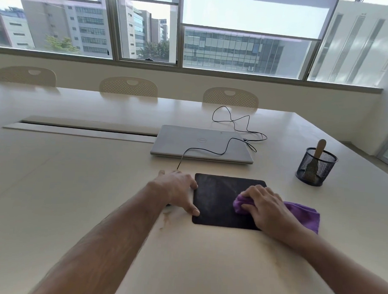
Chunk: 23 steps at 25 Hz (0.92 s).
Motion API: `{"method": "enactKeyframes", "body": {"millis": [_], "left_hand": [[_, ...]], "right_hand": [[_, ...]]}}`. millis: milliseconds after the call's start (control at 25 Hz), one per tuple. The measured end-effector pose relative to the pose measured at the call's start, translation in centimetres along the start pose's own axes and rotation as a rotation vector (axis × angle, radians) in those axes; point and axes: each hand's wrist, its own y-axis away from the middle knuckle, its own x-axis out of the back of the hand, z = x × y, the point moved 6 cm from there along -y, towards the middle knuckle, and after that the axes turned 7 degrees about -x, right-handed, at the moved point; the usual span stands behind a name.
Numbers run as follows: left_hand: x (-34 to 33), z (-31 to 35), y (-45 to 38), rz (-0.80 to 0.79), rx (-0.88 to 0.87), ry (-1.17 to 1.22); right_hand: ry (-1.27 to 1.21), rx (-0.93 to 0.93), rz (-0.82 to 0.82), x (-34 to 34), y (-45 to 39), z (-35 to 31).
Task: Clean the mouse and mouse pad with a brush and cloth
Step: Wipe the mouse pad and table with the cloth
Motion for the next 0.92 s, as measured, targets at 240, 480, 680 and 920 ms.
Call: {"method": "enactKeyframes", "body": {"millis": [240, 480, 680, 920], "left_hand": [[-0.2, -0.7, 0.0, 0.079, -0.018, 0.08], [-0.9, -3.8, 2.2, 0.439, -0.045, 0.442], [-2.4, -6.0, 3.5, 0.548, 0.012, 0.579], [-2.4, -6.7, 3.4, 0.612, 0.045, 0.626]], "right_hand": [[0.01, -0.229, 0.033, 2.8, 1.0, 7.0], [0.012, -0.211, 0.014, 3.9, 1.8, 7.1], [-0.253, 0.149, 0.104, 4.9, -0.3, -2.5], [-0.159, 0.457, -0.163, -1.2, -2.0, -14.1]]}}
